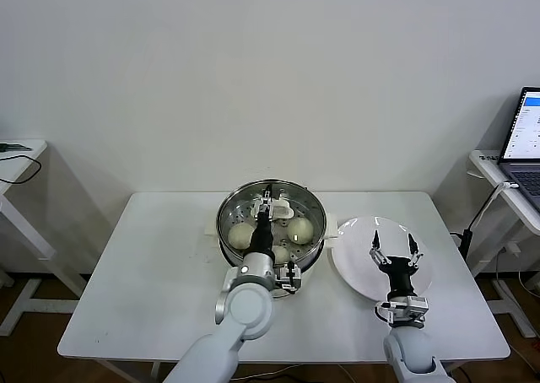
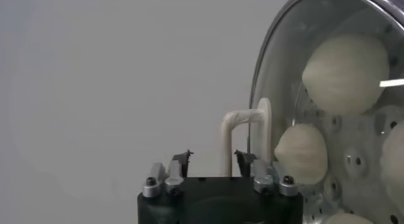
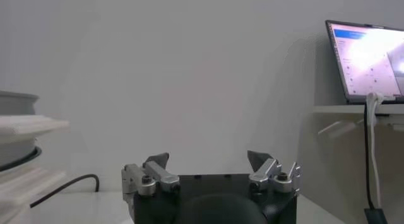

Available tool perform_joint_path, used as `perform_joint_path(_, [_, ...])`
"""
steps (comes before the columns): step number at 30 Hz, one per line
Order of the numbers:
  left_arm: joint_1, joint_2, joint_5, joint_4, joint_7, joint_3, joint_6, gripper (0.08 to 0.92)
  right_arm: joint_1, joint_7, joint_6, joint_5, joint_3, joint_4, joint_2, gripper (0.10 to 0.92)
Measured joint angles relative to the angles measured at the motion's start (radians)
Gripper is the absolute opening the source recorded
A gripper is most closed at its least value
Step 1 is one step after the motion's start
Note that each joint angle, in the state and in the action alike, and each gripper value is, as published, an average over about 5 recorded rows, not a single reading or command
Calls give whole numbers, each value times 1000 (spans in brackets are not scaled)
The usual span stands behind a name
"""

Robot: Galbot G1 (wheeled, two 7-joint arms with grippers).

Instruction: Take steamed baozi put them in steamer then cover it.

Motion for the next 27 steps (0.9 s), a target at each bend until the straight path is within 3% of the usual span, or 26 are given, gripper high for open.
perform_joint_path(8, [47, 72, -66, -125, 12, -9, 21, 805, 4, 19, -22, -18, -3, 13, -13, 823])
perform_joint_path(16, [144, 193, -211, -329, -5, -72, 26, 823, -5, 34, -80, -28, -14, 37, -26, 823])
perform_joint_path(21, [239, 239, -364, -421, -78, -185, -15, 823, -20, 29, -107, -17, -15, 57, -27, 823])
perform_joint_path(27, [336, 248, -653, -423, -215, -354, -183, 823, -41, 24, -119, -8, -11, 78, -22, 823])
